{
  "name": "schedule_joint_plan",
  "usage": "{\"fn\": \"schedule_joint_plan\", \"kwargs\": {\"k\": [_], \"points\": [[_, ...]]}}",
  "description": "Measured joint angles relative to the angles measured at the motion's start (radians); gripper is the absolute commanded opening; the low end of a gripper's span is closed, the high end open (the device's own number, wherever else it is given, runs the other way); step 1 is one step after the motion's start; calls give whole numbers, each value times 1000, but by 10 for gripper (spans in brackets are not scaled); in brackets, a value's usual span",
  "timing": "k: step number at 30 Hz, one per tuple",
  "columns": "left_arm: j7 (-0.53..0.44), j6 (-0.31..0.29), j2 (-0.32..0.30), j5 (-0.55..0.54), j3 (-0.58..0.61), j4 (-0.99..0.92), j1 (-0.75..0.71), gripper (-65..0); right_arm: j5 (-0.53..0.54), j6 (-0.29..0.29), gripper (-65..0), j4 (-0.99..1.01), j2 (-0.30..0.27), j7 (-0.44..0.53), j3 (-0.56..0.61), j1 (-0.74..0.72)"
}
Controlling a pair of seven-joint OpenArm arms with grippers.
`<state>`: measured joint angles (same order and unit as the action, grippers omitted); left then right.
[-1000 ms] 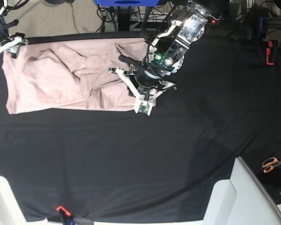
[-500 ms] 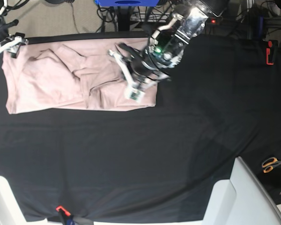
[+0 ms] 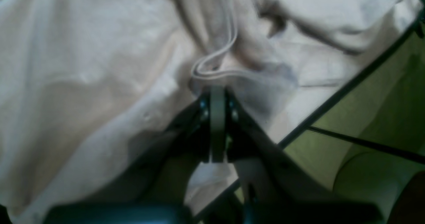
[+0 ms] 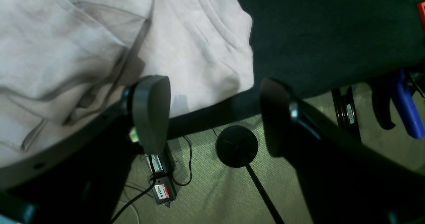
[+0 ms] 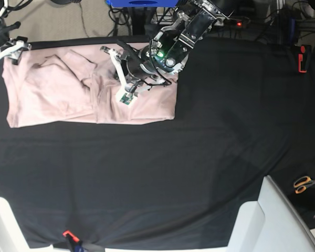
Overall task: Fold the T-shirt properly
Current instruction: 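Press the folded end flat with the left gripper and release it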
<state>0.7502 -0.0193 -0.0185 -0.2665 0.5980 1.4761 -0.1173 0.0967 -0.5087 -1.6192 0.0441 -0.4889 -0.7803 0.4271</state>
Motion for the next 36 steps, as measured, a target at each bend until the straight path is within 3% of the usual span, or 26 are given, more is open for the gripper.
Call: {"fn": "schedule_joint_plan", "kwargs": {"k": [2,3,5,13,16,20,25,26,27,29,36], "points": [[3,-82,9,1,3,-29,14,-650,1,0,-254,0,0,0,0,-1],[2,-96,16,-2,10,-45,22,-650,1,0,-254,0,1,0,0,0],[-5,-105,24,-3,34,-82,45,-650,0,0,-254,0,3,0,0,0],[-2,-106,24,-4,347,-130,177,-650,2,1,-254,0,5,0,2,0],[1,-113,18,-8,403,-123,185,-650,3,0,-254,0,6,0,2,0],[5,-112,-9,-3,391,-72,187,-650,3,0,-254,0,3,0,0,0],[0,-98,-51,2,218,92,135,-650,-1,0,-254,0,3,0,-2,0],[1,-82,-58,0,186,117,121,-650,0,0,-254,0,2,0,-2,0],[16,-28,-66,1,165,129,116,-650,0,0,-254,0,0,0,-2,0],[104,8,-82,10,156,123,115,-650,-1,0,-254,0,0,0,-2,0],[141,9,-82,7,191,32,109,-650,-1,2,-254,0,-2,0,0,-2]]}}
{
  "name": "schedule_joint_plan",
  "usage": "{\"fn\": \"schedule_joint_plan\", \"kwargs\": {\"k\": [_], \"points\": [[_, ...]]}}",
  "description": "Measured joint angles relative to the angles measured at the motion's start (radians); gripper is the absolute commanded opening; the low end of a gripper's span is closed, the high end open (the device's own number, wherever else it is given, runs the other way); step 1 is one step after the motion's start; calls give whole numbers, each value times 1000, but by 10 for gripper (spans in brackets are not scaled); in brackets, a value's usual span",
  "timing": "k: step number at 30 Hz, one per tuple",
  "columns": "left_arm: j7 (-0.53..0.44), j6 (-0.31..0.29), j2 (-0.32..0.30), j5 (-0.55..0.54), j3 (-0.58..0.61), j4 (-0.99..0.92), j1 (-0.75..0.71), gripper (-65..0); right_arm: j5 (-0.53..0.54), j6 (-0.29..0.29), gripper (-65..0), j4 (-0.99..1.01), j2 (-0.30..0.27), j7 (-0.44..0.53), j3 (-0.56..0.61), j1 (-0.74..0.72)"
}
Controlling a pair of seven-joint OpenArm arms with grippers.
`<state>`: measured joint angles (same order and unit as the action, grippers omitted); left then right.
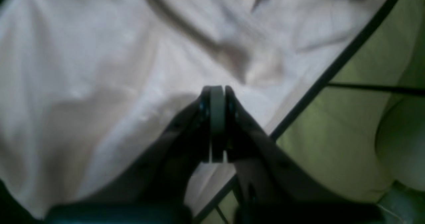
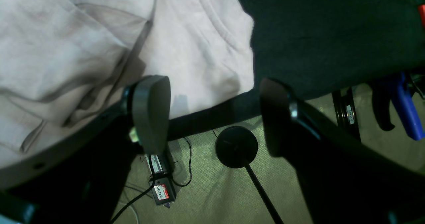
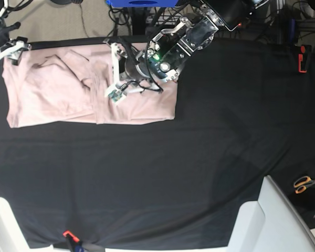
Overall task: Fold the T-shirt properly
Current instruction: 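Press the folded end flat with the left gripper and release it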
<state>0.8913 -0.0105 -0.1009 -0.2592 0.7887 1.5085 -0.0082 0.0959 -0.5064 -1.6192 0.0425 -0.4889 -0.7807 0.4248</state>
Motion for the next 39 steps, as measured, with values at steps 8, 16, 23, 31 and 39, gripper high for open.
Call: {"fn": "schedule_joint_plan", "kwargs": {"k": [8,16,23,31,39], "points": [[8,-9,-8,-18,203,-67,31,-650,0,-1,-254,0,-2,1,0,-14],[10,3,-27,-10,68,72,34,-650,0,-3,-254,0,0,0,0,-13],[4,1,-17,-9,-42,40,90,-650,0,-3,-254,0,-1,0,0,-11],[-45,2,98,-7,-37,-206,204,-650,0,-2,-254,0,-1,0,0,-14],[-147,0,220,-5,-27,-476,268,-650,1,-1,-254,1,1,0,0,-29]]}}
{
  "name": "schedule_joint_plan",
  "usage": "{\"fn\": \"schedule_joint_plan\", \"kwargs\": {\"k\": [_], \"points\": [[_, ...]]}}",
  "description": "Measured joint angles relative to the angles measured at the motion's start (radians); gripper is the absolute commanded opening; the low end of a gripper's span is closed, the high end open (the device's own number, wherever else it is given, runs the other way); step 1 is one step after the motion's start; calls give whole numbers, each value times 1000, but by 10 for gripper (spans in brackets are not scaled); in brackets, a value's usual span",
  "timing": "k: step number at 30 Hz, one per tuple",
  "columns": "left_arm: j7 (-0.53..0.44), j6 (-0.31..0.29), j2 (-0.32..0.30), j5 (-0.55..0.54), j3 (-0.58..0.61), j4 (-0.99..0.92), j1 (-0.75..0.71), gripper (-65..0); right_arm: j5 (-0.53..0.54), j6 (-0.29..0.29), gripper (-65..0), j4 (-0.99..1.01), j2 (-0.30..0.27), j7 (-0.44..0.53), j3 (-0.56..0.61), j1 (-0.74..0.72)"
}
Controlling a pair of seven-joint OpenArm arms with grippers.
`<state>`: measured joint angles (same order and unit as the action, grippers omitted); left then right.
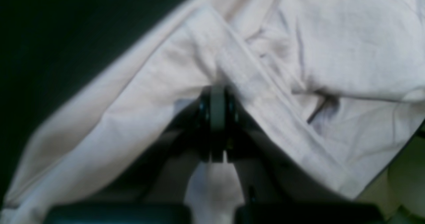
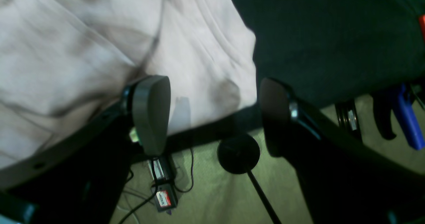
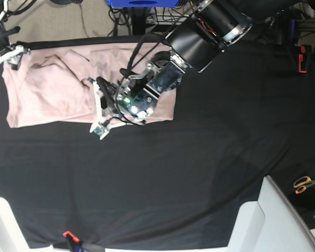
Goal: Fold the T-shirt properly
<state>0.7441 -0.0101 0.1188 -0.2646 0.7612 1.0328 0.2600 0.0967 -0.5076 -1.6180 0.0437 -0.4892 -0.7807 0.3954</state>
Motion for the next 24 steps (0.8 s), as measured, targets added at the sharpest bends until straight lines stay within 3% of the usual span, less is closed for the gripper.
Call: {"fn": "schedule_joint_plan", "kwargs": {"k": [5,9,11,15,17,19,21,24], "points": [[-26,10,-2,-1,121,11,4,-650,-1,-1,-254,2,0,-1,2,-5],[-14,-8,-13,-13,62,120,-24,-650,0,-2,-251,2,-2,2,2,-18],[-29,-6,-66,-11,-3,240,-31,-650,-1,-17,-248,2,-14,-2,4,-14],[9,10,-254,3,-161,499,-132,-650,21,-190,-249,2,-47,-5,-21,-38],[35,10,-332,2,-268,607,-251,-650,67,-201,-246,3,-62,-9,-52,-63],[36,2,-403,-10,-398,718,-403,-650,92,-191,-245,35,-117,-62,-76,-100],[-19,5,-431,-8,-560,785,-547,-650,113,-187,-237,124,-194,-161,-105,-150],[-132,-11,-436,-8,-790,789,-740,-650,210,-186,-167,335,-309,-263,-158,-252]]}}
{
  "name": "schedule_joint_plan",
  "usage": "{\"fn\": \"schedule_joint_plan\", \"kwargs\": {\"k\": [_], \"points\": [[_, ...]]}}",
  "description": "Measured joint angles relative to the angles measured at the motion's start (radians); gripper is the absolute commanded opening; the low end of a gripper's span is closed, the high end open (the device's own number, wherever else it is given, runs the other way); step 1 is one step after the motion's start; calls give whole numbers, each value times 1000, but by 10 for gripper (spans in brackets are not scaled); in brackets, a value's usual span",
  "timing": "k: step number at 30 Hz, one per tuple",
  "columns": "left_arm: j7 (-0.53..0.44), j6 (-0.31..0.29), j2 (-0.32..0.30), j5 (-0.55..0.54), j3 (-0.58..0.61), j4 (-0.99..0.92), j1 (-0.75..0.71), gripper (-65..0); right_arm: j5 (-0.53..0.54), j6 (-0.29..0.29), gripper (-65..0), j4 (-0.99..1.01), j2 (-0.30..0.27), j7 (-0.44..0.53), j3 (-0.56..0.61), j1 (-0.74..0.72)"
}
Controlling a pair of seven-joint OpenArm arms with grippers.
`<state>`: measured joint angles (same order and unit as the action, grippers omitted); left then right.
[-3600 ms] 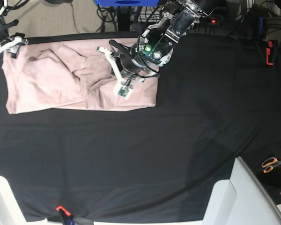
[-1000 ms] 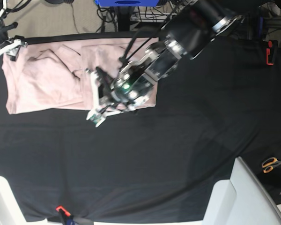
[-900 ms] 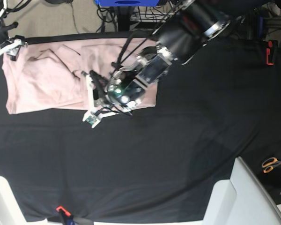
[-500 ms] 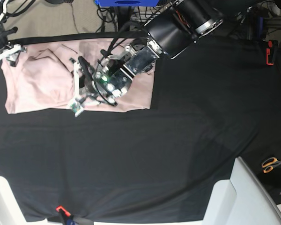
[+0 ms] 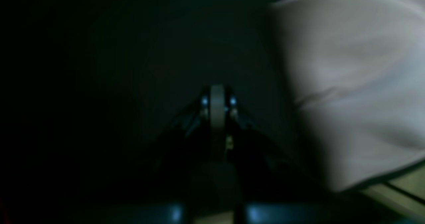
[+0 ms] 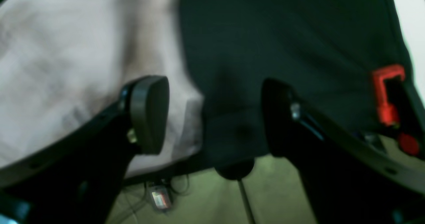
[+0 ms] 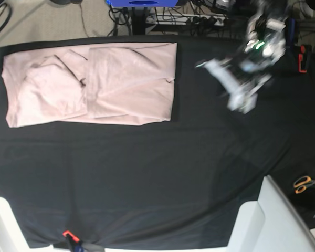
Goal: Fold the T-shirt properly
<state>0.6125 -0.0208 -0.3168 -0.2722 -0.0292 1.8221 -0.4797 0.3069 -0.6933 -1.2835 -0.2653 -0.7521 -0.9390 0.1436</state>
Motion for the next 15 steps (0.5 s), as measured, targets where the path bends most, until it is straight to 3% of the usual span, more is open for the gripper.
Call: {"fn": "schedule_joint_plan", "kwargs": {"k": [3,8,11,15], "points": [[-72,14,-2,4,-145,-11,-144,-650,90,5,-122,204,-101,-58,-3,-74],[-131,-5,8,-8,-229,-6,-205,-650,286,4,-68,459,-242,-188,56,-131],[-130,5,11,-5,-234,-13,-219,-650,465,0,-47,575,-290,-202,97,-147],[-130,-5,42,-6,-232,-53,-211,-650,504,3,-42,651,-303,-203,158,-137]]}}
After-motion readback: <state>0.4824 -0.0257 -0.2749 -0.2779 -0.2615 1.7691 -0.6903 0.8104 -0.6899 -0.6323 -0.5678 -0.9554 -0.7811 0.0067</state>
